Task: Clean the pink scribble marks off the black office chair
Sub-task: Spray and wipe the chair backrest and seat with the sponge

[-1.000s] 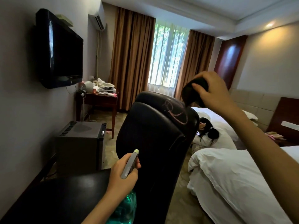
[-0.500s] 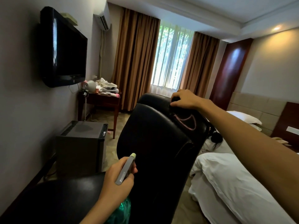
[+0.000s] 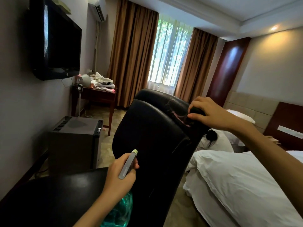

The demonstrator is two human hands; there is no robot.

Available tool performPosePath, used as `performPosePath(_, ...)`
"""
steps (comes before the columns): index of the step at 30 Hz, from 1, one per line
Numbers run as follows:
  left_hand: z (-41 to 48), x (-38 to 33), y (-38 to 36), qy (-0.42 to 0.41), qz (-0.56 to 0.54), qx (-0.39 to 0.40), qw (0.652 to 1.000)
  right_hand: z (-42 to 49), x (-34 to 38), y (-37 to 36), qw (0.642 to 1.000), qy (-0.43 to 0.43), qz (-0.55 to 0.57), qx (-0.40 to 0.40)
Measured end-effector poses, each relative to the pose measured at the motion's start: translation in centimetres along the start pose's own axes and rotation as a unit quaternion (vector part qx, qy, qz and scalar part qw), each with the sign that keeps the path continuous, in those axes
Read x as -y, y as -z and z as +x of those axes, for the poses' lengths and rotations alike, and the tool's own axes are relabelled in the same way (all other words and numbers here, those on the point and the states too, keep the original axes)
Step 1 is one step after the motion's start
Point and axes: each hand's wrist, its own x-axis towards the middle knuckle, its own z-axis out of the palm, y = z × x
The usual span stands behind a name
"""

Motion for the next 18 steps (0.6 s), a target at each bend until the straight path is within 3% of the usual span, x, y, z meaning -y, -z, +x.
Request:
performPosePath(5,0.1,-0.3,-0.1,-0.001,-0.007,0.021,1.000,-1.1,1.3,1.1,1.000,0.003,0.005,0.024)
performPosePath(8,0.6,-0.3,-0.3,-0.003,0.008,0.022,1.000,2.9,0.0,1.5,1.000,0.011,0.024,-0.016)
performPosePath(12,1.6,0.3,-0.6,0.002,0.002,0.027,1.000,11.8,-2.9,-0.2,0.997,-0.023,-0.050,-0.044)
performPosePath(18,3.1,1.8,-0.7,-0.010,-0.008,-0.005,1.000,19.1,-4.7,-5.3,0.985,-0.062,-0.159,0.029)
